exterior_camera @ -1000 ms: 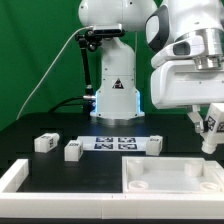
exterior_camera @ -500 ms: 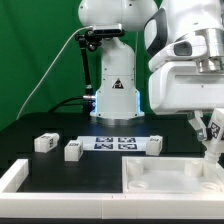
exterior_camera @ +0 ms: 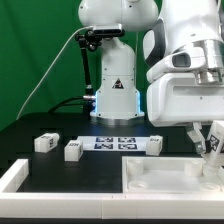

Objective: Assemble one leg

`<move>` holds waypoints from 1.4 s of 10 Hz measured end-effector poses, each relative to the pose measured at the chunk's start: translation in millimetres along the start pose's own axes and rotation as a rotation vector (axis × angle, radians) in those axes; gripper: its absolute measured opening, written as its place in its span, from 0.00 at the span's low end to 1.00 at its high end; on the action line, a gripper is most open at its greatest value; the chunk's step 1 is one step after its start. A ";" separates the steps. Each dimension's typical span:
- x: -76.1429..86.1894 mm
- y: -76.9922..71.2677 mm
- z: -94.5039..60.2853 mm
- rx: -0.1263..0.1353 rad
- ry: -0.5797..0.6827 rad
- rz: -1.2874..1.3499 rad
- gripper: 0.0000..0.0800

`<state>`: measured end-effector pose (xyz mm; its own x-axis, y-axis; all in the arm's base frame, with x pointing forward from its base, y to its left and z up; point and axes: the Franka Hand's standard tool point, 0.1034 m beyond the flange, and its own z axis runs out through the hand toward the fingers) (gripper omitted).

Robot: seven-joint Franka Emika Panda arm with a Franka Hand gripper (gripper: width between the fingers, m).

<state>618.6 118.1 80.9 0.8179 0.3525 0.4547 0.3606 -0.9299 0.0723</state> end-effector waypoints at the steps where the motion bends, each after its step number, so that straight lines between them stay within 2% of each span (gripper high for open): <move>1: 0.6 2.5 3.6 -0.005 0.020 0.003 0.36; 2: -0.4 4.6 8.2 -0.011 0.050 0.006 0.36; 11: -14.4 -3.9 19.4 0.000 0.019 0.078 0.36; 14: -16.4 -3.3 21.3 -0.010 0.054 0.137 0.36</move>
Offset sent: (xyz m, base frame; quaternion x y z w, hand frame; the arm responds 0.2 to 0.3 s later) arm -0.0034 0.0017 -0.0063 0.0050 0.0061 0.0165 0.9998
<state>613.6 117.7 54.3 0.8339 0.2165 0.5077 0.2428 -0.9700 0.0149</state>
